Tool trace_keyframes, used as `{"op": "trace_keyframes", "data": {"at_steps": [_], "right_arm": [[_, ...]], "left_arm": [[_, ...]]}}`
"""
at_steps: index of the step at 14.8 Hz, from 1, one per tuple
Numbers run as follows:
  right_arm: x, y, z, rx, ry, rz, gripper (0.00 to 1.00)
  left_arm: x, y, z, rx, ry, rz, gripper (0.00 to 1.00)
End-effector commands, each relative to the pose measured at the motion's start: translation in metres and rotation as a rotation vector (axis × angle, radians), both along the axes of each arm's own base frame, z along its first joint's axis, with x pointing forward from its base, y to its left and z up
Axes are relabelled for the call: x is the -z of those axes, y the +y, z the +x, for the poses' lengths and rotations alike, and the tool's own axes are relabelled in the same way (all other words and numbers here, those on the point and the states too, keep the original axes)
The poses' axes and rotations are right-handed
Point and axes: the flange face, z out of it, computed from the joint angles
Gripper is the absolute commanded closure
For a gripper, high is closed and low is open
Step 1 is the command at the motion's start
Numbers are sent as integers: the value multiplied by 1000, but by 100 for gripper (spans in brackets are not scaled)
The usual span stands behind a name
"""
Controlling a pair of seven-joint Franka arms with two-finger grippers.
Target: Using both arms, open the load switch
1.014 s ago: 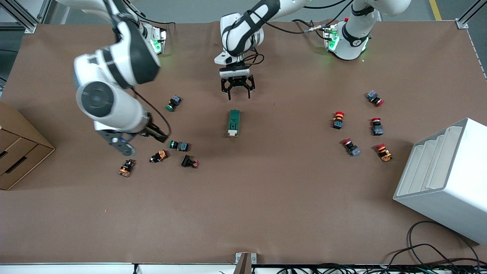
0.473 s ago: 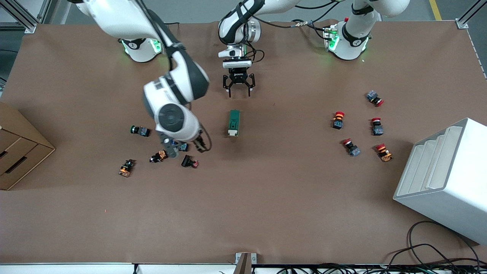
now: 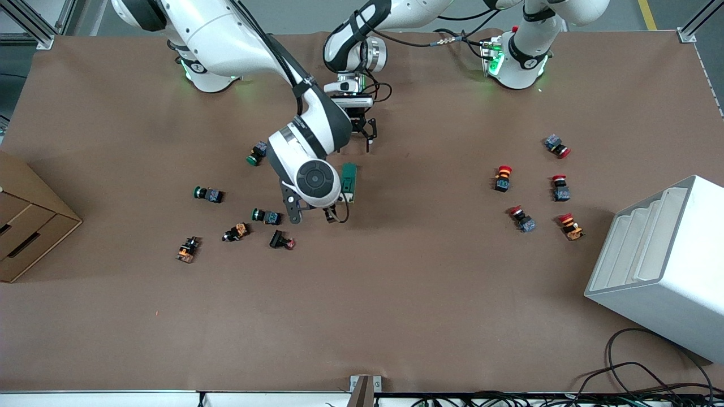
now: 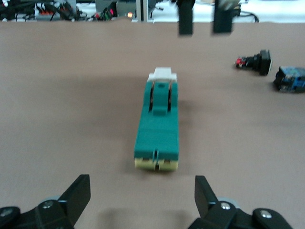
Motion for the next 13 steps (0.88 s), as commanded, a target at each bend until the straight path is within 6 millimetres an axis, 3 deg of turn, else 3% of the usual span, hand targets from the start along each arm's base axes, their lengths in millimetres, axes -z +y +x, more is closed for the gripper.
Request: {"op": "trace_keyframes", "data": {"at_steps": [1, 5, 13], "right_arm": [[10, 12, 5, 121, 9, 4, 0], [31, 27, -8, 144, 24, 4, 0], [33, 36, -14, 185, 85, 47, 0]], "left_arm": [[15, -2, 10, 6, -69, 21, 3], [16, -14, 19, -20, -86, -5, 3], [31, -11, 12, -1, -108, 21, 2]]}}
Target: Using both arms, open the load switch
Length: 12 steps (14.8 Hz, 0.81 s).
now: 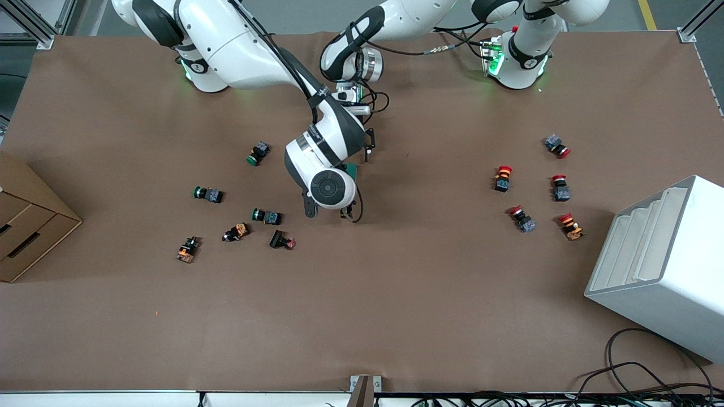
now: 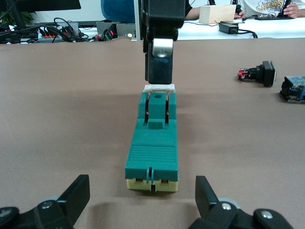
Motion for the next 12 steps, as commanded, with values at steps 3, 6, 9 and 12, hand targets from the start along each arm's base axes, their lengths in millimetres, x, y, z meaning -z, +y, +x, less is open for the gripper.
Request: {"op": "trace_keyframes", "data": {"at_steps": [3, 6, 9, 12], "right_arm": [[3, 4, -2, 16, 24, 7, 0], [13, 2, -3, 6, 30, -5, 0], [14, 1, -8, -12, 59, -17, 0], [14, 4, -20, -40, 110, -47, 0]], "left_arm": [[5, -3, -3, 7, -24, 1, 2], [4, -4, -3, 2, -26, -10, 2], [4, -6, -7, 8, -25, -16, 2], [4, -6, -8, 9, -25, -18, 2]]}}
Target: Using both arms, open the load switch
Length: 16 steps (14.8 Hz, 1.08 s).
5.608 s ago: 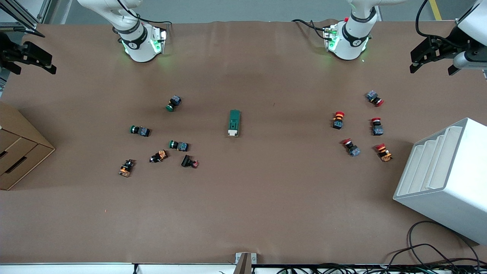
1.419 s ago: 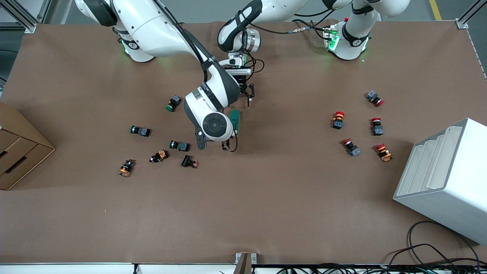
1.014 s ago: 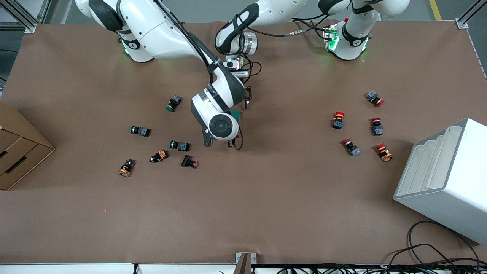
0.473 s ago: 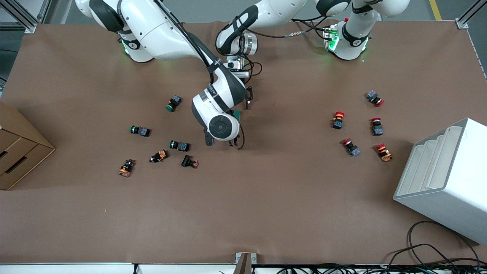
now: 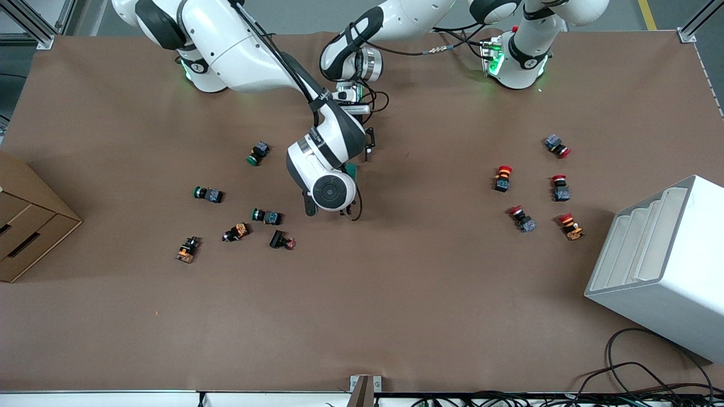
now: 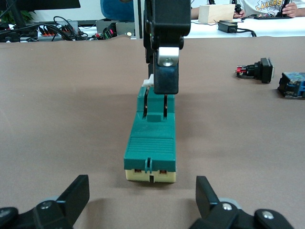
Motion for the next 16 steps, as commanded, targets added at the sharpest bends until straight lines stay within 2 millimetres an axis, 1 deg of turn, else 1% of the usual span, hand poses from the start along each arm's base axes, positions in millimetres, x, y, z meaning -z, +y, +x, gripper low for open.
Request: {"op": "trace_keyframes", "data": {"at_steps": [1, 3, 5, 8, 11, 12, 13, 16], "right_arm": [[-7, 6, -10, -32, 62, -19, 0], [-21, 9, -8, -41, 85, -19, 0], [-29, 11, -10, -48, 98, -20, 0], [-33, 18, -19, -70, 130, -22, 0], [-38, 20, -23, -83, 148, -29, 0], [-40, 23, -27, -90, 155, -27, 0], [-40, 24, -31, -99, 171, -34, 0], [-42, 23, -33, -108, 189, -44, 0]], "left_arm": [[2, -4, -2, 7, -23, -13, 2], [3, -2, -3, 9, -22, -6, 2], [5, -2, -7, 16, -20, 0, 2], [6, -1, -8, 16, -19, 1, 2], [6, 0, -8, 17, -18, 4, 2], [5, -1, -8, 17, -19, 3, 2], [5, -1, -7, 16, -20, 2, 2], [6, 0, -7, 20, -20, 9, 2]]}}
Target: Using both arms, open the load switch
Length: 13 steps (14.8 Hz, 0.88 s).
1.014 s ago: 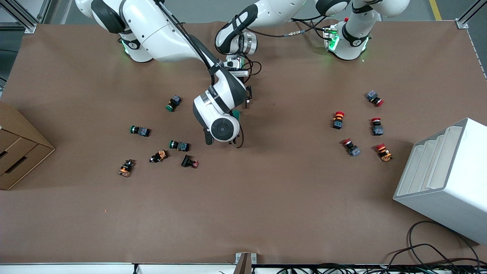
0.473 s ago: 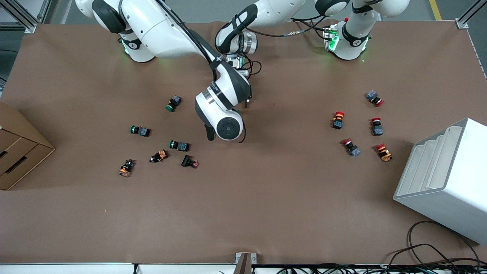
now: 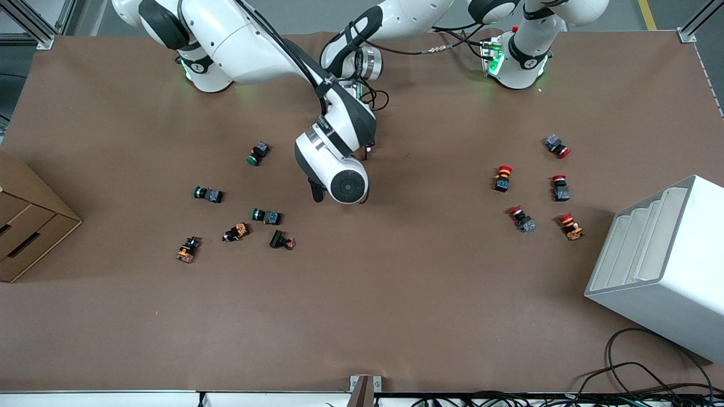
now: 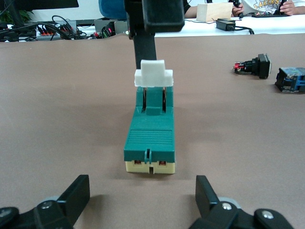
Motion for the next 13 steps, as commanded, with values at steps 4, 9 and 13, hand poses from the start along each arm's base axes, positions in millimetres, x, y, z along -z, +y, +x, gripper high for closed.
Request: {"op": "trace_keyframes", "data": {"at_steps": [4, 9, 13], "right_arm": [[-4, 6, -12, -24, 28, -13, 0], [15, 11, -30, -86, 13, -69, 0], [23, 10, -35, -100, 10, -88, 0]], "left_arm": [[1, -4, 0, 10, -22, -3, 2], [0, -4, 1, 10, -23, -5, 2], [2, -2, 2, 15, -16, 7, 2]]}}
